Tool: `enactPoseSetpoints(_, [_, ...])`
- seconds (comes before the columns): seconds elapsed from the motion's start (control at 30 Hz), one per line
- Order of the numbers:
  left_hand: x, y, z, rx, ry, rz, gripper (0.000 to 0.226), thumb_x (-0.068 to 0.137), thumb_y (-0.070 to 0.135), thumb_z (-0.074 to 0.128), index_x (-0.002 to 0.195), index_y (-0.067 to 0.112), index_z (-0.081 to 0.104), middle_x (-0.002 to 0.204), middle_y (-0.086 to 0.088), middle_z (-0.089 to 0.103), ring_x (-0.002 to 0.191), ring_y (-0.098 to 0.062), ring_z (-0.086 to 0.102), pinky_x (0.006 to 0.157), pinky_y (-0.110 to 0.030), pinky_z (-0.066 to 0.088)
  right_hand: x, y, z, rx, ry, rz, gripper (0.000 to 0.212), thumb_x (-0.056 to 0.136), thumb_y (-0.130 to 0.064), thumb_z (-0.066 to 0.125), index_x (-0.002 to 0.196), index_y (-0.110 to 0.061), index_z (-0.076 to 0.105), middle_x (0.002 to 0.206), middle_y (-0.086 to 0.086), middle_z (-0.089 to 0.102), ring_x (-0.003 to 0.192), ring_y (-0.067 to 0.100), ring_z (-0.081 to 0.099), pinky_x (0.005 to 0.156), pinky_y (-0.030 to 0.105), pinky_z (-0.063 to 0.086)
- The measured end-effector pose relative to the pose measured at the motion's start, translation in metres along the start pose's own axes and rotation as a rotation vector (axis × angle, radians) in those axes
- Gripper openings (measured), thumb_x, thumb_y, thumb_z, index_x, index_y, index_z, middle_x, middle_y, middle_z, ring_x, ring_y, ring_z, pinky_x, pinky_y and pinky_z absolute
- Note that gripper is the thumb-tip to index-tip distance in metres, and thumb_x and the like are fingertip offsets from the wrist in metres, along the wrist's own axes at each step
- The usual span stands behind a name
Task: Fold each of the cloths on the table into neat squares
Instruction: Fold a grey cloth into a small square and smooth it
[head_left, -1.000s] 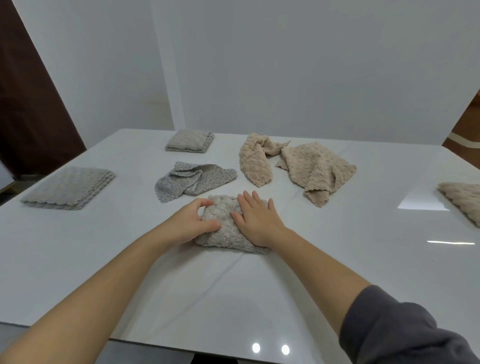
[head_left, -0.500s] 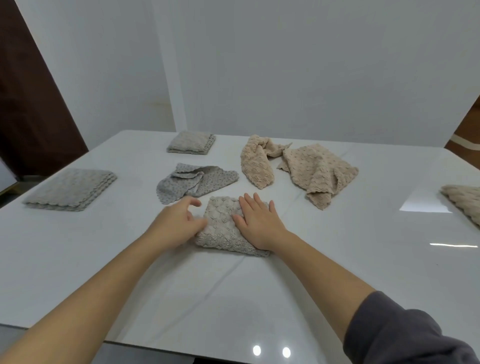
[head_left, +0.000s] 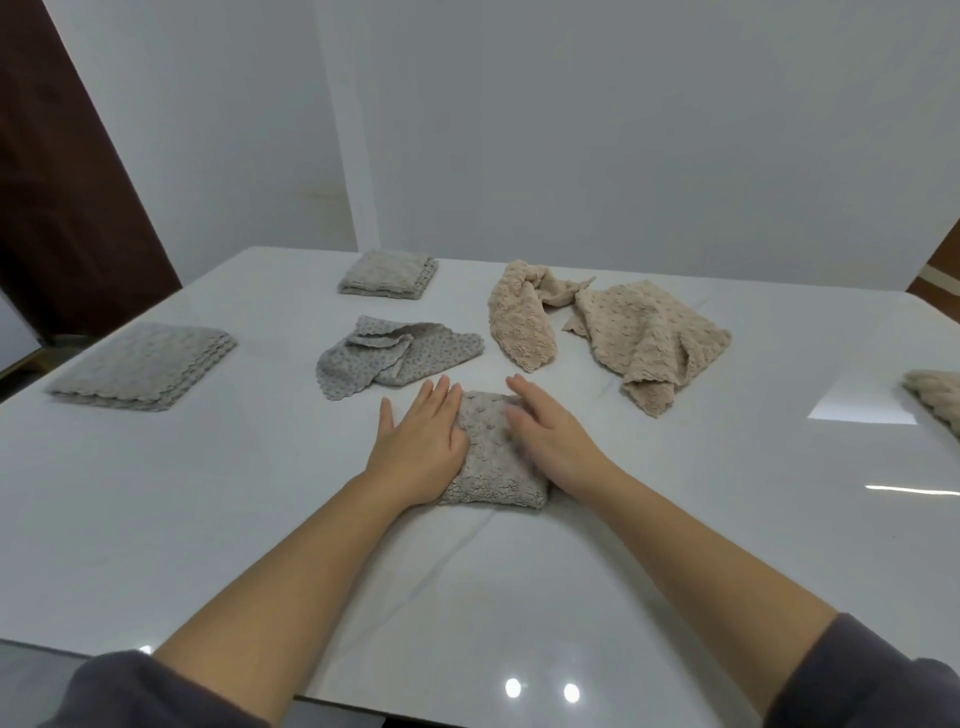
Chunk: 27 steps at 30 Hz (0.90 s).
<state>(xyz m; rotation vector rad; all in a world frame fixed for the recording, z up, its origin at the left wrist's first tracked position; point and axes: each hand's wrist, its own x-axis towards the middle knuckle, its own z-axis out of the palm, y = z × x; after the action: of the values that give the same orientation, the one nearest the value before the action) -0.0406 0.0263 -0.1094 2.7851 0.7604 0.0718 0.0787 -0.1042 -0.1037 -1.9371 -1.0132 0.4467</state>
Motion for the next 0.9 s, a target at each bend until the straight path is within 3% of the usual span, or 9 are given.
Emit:
enactPoseSetpoints(0.1, [0.000, 0.000, 0.001, -0.018, 0.013, -0.008, 0.058, 0.102, 0.031, 0.016, 0.156, 0.021, 0.001, 0.163, 0.006, -0.009, 0.149, -0.008, -0.010, 0.119, -0.051, -0.008, -0.010, 0.002, -0.018, 0.116, 0.181, 0.059, 0.034, 0.101, -0.022, 0.047, 0.134, -0.018, 0.053, 0.130, -0.005, 0.055, 0.120, 0.009, 0.050, 0.096, 0.021, 0.038])
enactPoseSetpoints(0.17, [-0.001, -0.001, 0.002, -0.029, 0.011, -0.010, 0.058, 0.102, 0.030, 0.017, 0.156, 0.021, 0.001, 0.163, 0.007, -0.009, 0.149, -0.007, -0.010, 0.119, -0.050, -0.009, -0.016, 0.004, -0.028, 0.192, 0.194, 0.144, 0.024, 0.099, -0.019, 0.047, 0.120, -0.020, 0.059, 0.111, -0.002, 0.062, 0.093, 0.010, 0.059, 0.075, 0.022, 0.044])
enactPoseSetpoints(0.23, [0.000, -0.001, 0.002, -0.035, 0.009, -0.011, 0.058, 0.102, 0.030, 0.018, 0.156, 0.021, 0.001, 0.163, 0.007, -0.008, 0.149, -0.007, -0.010, 0.120, -0.050, -0.008, -0.023, 0.003, -0.036, 0.318, 0.102, 0.259, 0.017, 0.098, -0.019, 0.047, 0.111, -0.020, 0.058, 0.097, 0.004, 0.065, 0.067, 0.015, 0.059, 0.056, 0.028, 0.041])
enactPoseSetpoints(0.33, [0.000, 0.000, 0.001, -0.039, 0.007, -0.011, 0.058, 0.102, 0.029, 0.018, 0.157, 0.020, 0.001, 0.163, 0.007, -0.008, 0.149, -0.007, -0.010, 0.120, -0.050, -0.007, -0.033, -0.001, -0.042, 0.400, -0.091, 0.341, 0.016, 0.099, -0.023, 0.045, 0.112, -0.020, 0.054, 0.092, 0.010, 0.063, 0.053, 0.022, 0.056, 0.043, 0.026, 0.035])
enactPoseSetpoints(0.5, [0.000, 0.000, 0.001, -0.042, -0.001, -0.008, 0.058, 0.102, 0.029, 0.018, 0.156, 0.021, 0.001, 0.163, 0.007, -0.009, 0.149, -0.007, -0.010, 0.120, -0.050, -0.007, -0.042, -0.006, -0.039, 0.467, -0.266, 0.313, 0.017, 0.100, -0.026, 0.047, 0.116, -0.025, 0.052, 0.086, 0.007, 0.055, 0.049, 0.021, 0.057, 0.039, 0.023, 0.034])
enactPoseSetpoints(0.6, [0.002, 0.000, 0.001, -0.023, -0.008, -0.014, 0.059, 0.101, 0.030, 0.018, 0.156, 0.021, 0.000, 0.163, 0.007, -0.008, 0.149, -0.008, -0.010, 0.120, -0.050, -0.007, -0.043, -0.008, -0.040, 0.494, -0.449, 0.285, 0.005, 0.100, -0.025, 0.048, 0.100, -0.020, 0.047, 0.065, 0.001, 0.061, 0.057, 0.025, 0.065, 0.041, 0.023, 0.040])
enactPoseSetpoints(0.7, [0.003, 0.000, 0.000, -0.010, -0.022, -0.021, 0.060, 0.101, 0.030, 0.019, 0.156, 0.021, -0.001, 0.163, 0.007, -0.008, 0.149, -0.008, -0.010, 0.119, -0.051, -0.008, -0.041, -0.011, -0.040, 0.562, -0.622, 0.257, 0.004, 0.099, -0.022, 0.048, 0.098, -0.018, 0.047, 0.070, -0.003, 0.062, 0.072, 0.032, 0.071, 0.045, 0.024, 0.048])
enactPoseSetpoints(0.77, [0.004, 0.001, -0.001, -0.005, -0.039, -0.022, 0.060, 0.101, 0.031, 0.019, 0.156, 0.021, -0.002, 0.163, 0.007, -0.009, 0.149, -0.008, -0.010, 0.119, -0.051, -0.008, -0.038, -0.016, -0.039, 0.568, -0.720, 0.263, 0.008, 0.095, -0.023, 0.049, 0.101, -0.017, 0.049, 0.075, 0.003, 0.064, 0.078, 0.034, 0.072, 0.050, 0.026, 0.053])
enactPoseSetpoints(0.9, [0.004, 0.000, -0.002, 0.001, -0.053, -0.022, 0.061, 0.100, 0.030, 0.019, 0.156, 0.020, -0.002, 0.163, 0.006, -0.009, 0.149, -0.009, -0.010, 0.119, -0.051, -0.008, -0.033, -0.020, -0.034, 0.519, -0.789, 0.266, 0.012, 0.089, -0.023, 0.053, 0.099, -0.017, 0.052, 0.078, 0.008, 0.060, 0.075, 0.030, 0.072, 0.051, 0.026, 0.054])
